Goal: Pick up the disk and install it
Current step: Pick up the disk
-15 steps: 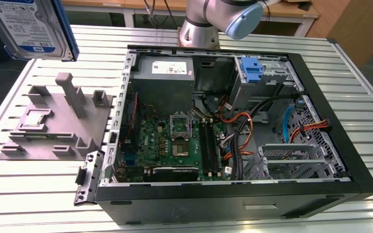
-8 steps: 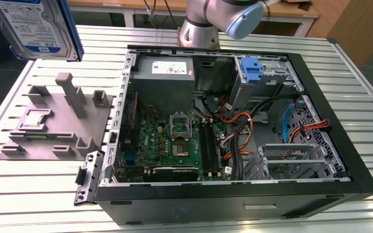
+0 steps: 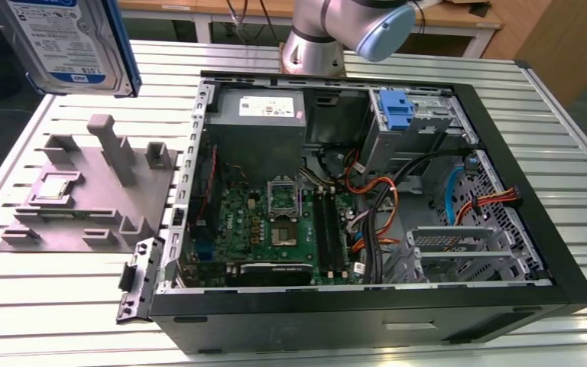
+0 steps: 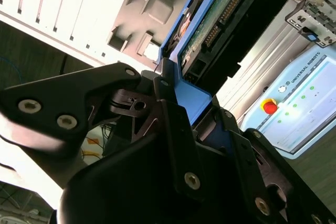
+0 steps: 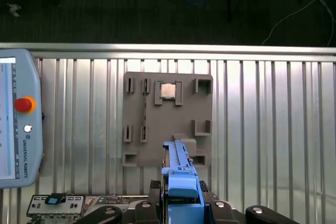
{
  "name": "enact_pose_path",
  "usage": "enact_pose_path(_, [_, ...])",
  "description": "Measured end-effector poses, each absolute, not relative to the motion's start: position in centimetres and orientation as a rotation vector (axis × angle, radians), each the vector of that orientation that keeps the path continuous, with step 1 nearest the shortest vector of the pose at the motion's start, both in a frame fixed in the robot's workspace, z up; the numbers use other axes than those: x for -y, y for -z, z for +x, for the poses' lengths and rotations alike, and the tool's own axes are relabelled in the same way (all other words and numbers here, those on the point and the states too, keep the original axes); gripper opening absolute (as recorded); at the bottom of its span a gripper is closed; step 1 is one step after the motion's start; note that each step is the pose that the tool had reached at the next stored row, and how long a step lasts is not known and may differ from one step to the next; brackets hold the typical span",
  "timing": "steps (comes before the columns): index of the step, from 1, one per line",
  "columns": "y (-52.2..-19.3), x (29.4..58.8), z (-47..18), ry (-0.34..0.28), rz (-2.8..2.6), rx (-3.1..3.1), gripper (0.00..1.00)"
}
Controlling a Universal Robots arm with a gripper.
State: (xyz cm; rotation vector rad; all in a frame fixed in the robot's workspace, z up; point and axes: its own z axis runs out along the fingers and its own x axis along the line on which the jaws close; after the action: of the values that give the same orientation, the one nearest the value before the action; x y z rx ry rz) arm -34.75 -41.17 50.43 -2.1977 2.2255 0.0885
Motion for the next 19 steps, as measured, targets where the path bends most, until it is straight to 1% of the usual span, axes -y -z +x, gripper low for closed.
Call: enact_pose_path(19, [-50.4,41.2,-33.4,-0.088,-2.198,-2.225,0.37])
